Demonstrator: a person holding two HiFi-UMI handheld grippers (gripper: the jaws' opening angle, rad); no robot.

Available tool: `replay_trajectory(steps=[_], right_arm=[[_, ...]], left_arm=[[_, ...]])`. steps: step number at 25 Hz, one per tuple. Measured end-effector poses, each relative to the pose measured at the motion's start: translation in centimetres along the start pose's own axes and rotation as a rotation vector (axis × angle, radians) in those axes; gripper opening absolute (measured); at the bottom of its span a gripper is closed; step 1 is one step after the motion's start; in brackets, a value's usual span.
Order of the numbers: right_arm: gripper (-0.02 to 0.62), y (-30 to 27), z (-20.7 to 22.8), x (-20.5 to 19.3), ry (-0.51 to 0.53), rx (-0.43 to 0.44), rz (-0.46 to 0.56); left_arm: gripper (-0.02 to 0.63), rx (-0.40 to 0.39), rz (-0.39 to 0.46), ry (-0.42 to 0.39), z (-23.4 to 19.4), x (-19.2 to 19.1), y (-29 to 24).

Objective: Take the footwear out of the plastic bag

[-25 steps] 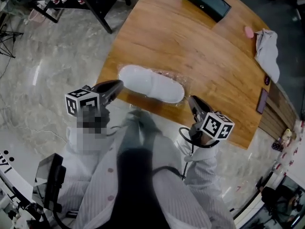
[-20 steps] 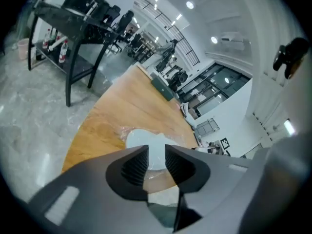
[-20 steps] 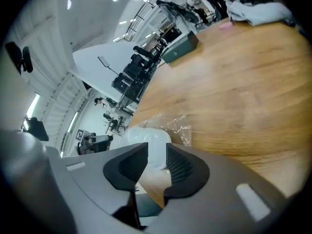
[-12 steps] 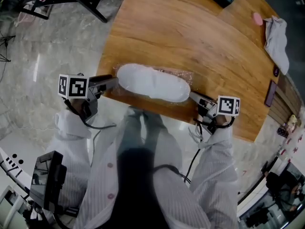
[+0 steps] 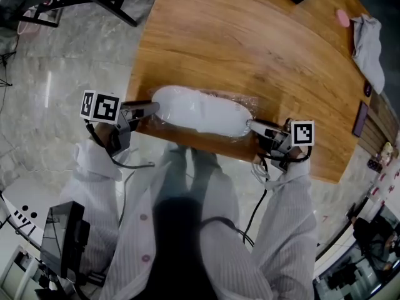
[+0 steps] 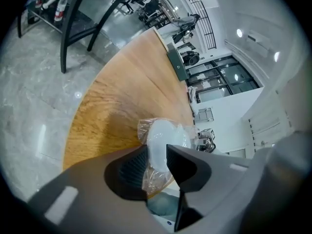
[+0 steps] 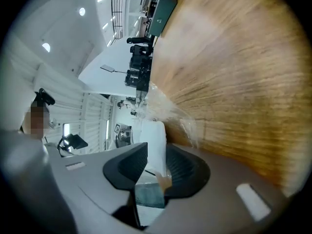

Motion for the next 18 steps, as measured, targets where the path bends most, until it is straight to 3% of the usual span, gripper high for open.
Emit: replay_trajectory(steps=[6,9,12,18], right_arm=[[0.153,-2.3,-1.1,-0.8,-0.06,0.12,-0.127],[0.127,-4.0,-1.7,-1.1,-0.021,0.111,-0.17],[0.109,-4.5,-2.1,-1.5,0.019,0.09,-0.173],[0.097,-2.5,-3.7,-1.8,0.033,0.167,-0.139]], left_arm=[[0.083,-0.011,-0.04,0.012,-0.6,-0.3,-0.5],[0.077,-0.015,-0.054,0.0,-0.5,-0.3,-1.0],[0.067,-0.001,-0.062,-0.013,-0.3,-0.4,-0.8],[0.058,-0.096,0.028,-0.055,2.2,1.1,0.3]])
Point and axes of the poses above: the fingertips, and each gripper's own axes: y backward along the fingers, z to its right, x out of its top, the point moved 4 cm from there along y, backward along the fingers, and after that the axes turned 15 degrees about -y, right-handed, at the moved point
